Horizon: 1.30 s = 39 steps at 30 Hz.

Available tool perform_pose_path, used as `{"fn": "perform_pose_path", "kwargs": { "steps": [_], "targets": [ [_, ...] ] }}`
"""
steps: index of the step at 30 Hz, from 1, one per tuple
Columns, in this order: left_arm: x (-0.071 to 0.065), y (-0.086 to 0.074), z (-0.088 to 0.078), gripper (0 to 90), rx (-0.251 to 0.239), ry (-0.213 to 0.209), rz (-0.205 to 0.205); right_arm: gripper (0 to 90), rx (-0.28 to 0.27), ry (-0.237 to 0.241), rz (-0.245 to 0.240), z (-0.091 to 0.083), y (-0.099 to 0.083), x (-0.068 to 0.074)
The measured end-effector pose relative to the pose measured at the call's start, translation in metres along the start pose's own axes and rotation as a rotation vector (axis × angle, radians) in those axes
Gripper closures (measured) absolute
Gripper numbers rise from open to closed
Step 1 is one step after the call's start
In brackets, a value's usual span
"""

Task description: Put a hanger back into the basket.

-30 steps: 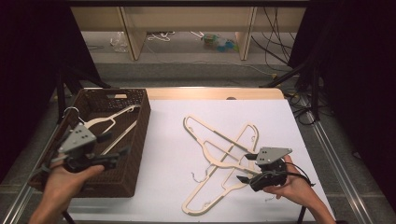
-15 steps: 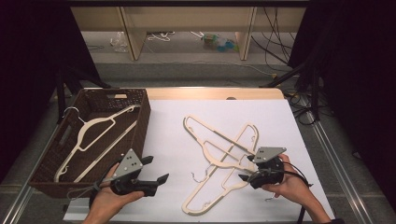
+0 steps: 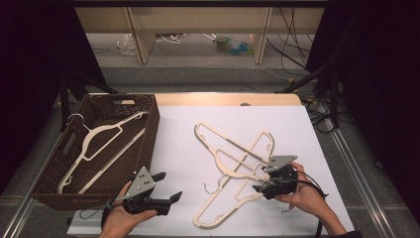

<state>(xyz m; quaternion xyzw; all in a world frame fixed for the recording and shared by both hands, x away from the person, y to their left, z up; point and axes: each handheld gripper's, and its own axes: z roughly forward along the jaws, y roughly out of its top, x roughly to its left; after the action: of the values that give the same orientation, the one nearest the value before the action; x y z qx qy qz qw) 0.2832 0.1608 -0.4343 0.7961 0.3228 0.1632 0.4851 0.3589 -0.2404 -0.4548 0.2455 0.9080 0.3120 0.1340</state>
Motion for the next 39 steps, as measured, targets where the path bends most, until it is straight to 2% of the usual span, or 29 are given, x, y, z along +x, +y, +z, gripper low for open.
{"fn": "perform_pose_path", "kwargs": {
  "steps": [1, 4, 8, 9, 11, 14, 16, 20, 22, 23, 24, 28, 30, 33, 35, 38, 39],
  "targets": [
    [-0.002, -0.001, 0.001, 21.2, 0.002, 0.003, 0.000, 32.3, -0.009, -0.002, -0.012, 0.002, 0.000, -0.002],
    [-0.004, -0.003, 0.004, 20.6, 0.009, -0.007, 0.028, 35.8, 0.014, 0.011, 0.013, 0.004, 0.000, -0.004],
    [-0.006, -0.004, 0.005, 19.9, 0.007, -0.020, 0.035, 41.5, 0.038, 0.036, 0.045, 0.009, 0.001, -0.008],
    [-0.006, -0.004, 0.005, 19.8, 0.015, -0.017, 0.047, 42.0, 0.046, 0.040, 0.037, 0.010, 0.001, -0.010],
    [-0.007, -0.004, 0.005, 19.6, 0.014, -0.021, 0.043, 44.0, 0.062, 0.041, 0.043, 0.014, 0.001, -0.009],
    [-0.007, -0.006, 0.004, 19.6, 0.019, -0.025, 0.053, 48.2, 0.084, 0.071, 0.034, 0.017, 0.001, -0.011],
    [-0.007, -0.006, 0.004, 19.6, 0.025, -0.021, 0.044, 50.5, 0.092, 0.075, 0.030, 0.020, 0.002, -0.012],
    [-0.005, -0.005, 0.004, 19.7, 0.024, -0.021, 0.066, 56.2, 0.122, 0.091, 0.041, 0.025, 0.002, -0.015],
    [-0.005, -0.005, 0.004, 19.7, 0.025, -0.019, 0.065, 59.7, 0.135, 0.095, 0.034, 0.025, 0.004, -0.017],
    [-0.005, -0.006, 0.005, 19.8, 0.025, -0.027, 0.052, 62.0, 0.142, 0.099, 0.026, 0.025, 0.005, -0.018],
    [-0.006, -0.006, 0.005, 19.9, 0.025, -0.027, 0.046, 63.7, 0.166, 0.096, 0.015, 0.026, 0.008, -0.018],
    [-0.006, -0.006, 0.005, 20.0, 0.033, -0.022, 0.054, 69.0, 0.205, 0.103, -0.030, 0.028, 0.014, -0.017],
    [-0.004, -0.006, 0.005, 20.1, 0.037, -0.021, 0.075, 72.9, 0.235, 0.115, -0.047, 0.029, 0.018, -0.016],
    [-0.004, -0.007, 0.006, 20.4, 0.034, -0.020, 0.059, 79.5, 0.266, 0.132, -0.060, 0.030, 0.023, -0.016],
    [-0.004, -0.007, 0.005, 20.5, 0.034, -0.020, 0.061, 79.6, 0.273, 0.131, -0.059, 0.030, 0.024, -0.016],
    [-0.004, -0.007, 0.006, 20.8, 0.034, -0.024, 0.061, 80.2, 0.294, 0.118, -0.094, 0.029, 0.026, -0.013],
    [-0.002, -0.007, 0.006, 20.9, 0.047, -0.015, 0.079, 80.3, 0.296, 0.109, -0.110, 0.029, 0.027, -0.013]
  ]
}}
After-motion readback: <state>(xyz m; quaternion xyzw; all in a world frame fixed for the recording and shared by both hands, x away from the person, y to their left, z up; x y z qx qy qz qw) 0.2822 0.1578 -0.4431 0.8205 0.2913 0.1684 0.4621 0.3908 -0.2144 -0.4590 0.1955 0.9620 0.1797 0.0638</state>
